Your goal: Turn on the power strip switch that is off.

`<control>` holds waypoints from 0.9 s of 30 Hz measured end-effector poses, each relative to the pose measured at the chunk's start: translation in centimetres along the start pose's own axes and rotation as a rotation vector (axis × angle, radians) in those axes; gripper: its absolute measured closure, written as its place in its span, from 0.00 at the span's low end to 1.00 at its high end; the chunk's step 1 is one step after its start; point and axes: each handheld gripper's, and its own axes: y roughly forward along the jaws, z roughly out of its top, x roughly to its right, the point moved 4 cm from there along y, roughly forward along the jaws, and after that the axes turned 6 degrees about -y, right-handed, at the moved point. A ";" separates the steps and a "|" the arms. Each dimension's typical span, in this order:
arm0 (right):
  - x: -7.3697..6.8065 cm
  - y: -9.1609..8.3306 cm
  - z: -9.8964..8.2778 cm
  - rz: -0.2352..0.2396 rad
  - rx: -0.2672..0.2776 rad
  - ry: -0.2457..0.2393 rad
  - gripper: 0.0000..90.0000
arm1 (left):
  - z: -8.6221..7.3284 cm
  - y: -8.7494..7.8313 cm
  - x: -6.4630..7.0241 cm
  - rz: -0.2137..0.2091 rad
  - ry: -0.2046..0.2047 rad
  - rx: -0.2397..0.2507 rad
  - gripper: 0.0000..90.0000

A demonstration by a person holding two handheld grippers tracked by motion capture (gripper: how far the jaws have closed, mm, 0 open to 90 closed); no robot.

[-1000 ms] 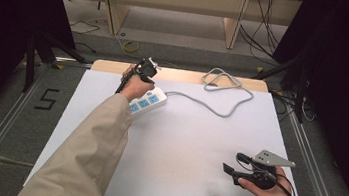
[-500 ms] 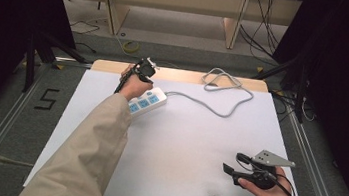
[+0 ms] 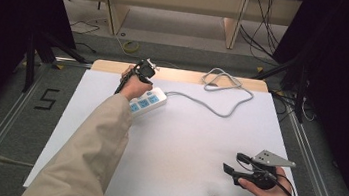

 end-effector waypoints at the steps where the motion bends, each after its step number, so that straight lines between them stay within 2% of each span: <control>1: 0.0 0.0 0.0 0.000 -0.001 0.002 0.34 | -0.1 0.1 0.0 0.000 0.001 -0.004 1.00; 7: 0.0 0.0 0.0 0.000 0.002 0.001 0.34 | -0.2 0.3 0.2 -0.002 0.015 -0.027 1.00; 27: 0.0 0.0 -0.1 0.002 0.000 0.003 0.34 | -0.7 1.1 0.7 -0.016 0.022 -0.073 1.00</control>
